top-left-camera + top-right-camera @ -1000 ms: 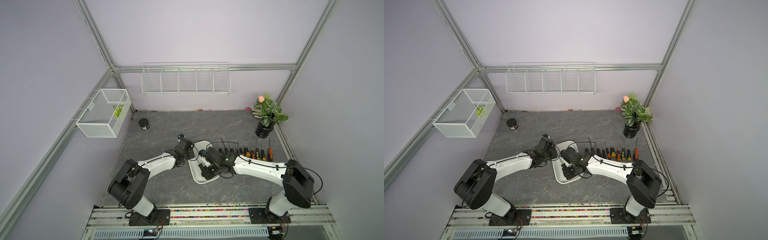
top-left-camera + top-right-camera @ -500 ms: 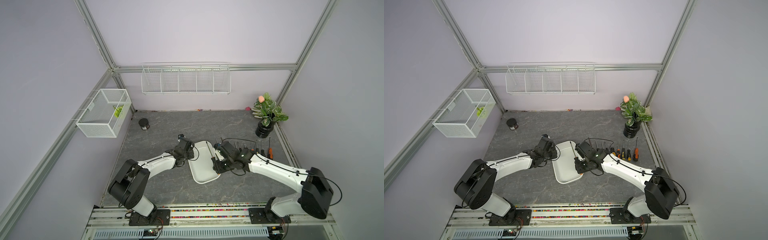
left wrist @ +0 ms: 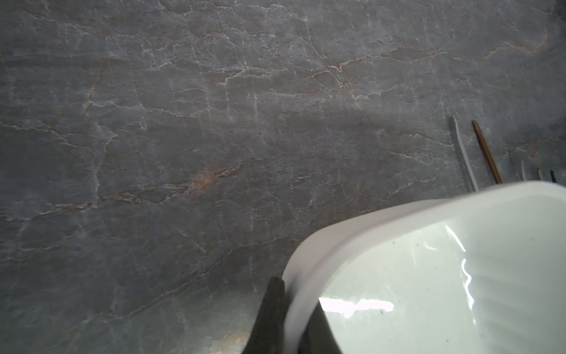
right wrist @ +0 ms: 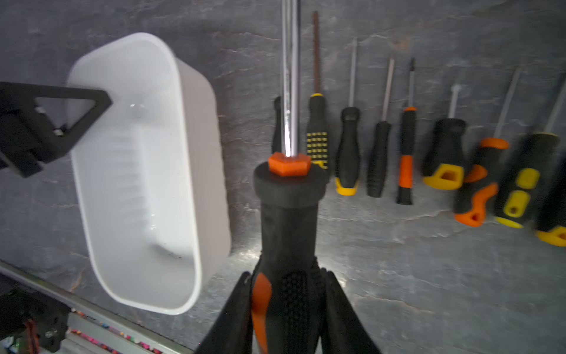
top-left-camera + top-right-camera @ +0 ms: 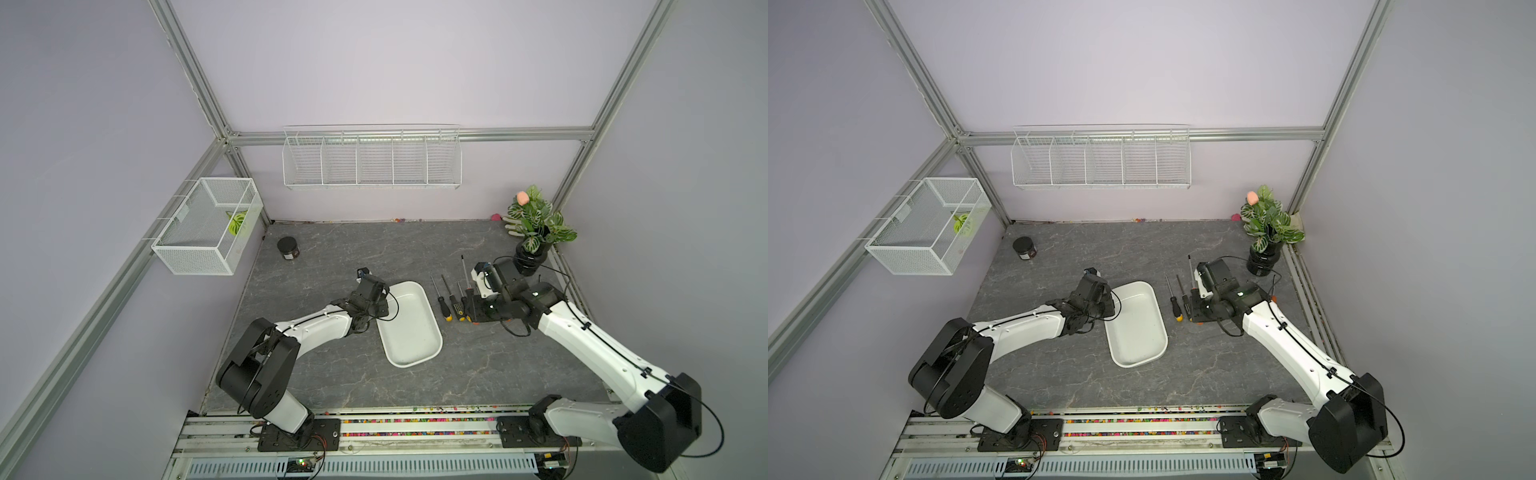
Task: Take out the screwdriver from the storage box
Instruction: Place the screwdriver at the center of the board.
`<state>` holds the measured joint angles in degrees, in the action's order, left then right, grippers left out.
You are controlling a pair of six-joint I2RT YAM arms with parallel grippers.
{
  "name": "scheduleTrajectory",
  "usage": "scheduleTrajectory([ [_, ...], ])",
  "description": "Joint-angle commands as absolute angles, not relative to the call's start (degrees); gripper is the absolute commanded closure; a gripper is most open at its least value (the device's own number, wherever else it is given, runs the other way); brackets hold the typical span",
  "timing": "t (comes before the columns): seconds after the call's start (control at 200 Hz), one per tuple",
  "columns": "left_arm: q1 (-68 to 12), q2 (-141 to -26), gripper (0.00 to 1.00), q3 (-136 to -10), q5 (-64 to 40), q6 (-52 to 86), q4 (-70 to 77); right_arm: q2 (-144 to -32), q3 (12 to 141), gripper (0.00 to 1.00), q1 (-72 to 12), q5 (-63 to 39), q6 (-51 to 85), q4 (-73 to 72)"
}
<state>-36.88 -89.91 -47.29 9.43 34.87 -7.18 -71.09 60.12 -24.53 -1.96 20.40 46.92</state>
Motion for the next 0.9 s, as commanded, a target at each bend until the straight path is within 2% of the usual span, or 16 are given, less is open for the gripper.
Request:
scheduleTrajectory([
  [0.0,-37.3,-90.8,1.00,-49.1,11.2,33.3,-6.6,-70.4,59.2,1.00,-17.8,-1.6,13.4,51.0],
  [0.245,-37.4,-91.1,1.00,-49.2,11.1,32.4,-5.7,-72.4,57.3,1.00,-2.2,-2.6,7.6,51.3],
  [0.445,-37.7,-91.0,1.00,-48.9,10.8,31.8,-5.0,-74.7,57.8,1.00,9.3,-3.9,8.0,48.4],
  [0.895,-37.7,-90.6,1.00,-48.4,8.9,30.2,-3.3,-85.9,61.8,1.00,21.8,3.4,7.7,43.5],
])
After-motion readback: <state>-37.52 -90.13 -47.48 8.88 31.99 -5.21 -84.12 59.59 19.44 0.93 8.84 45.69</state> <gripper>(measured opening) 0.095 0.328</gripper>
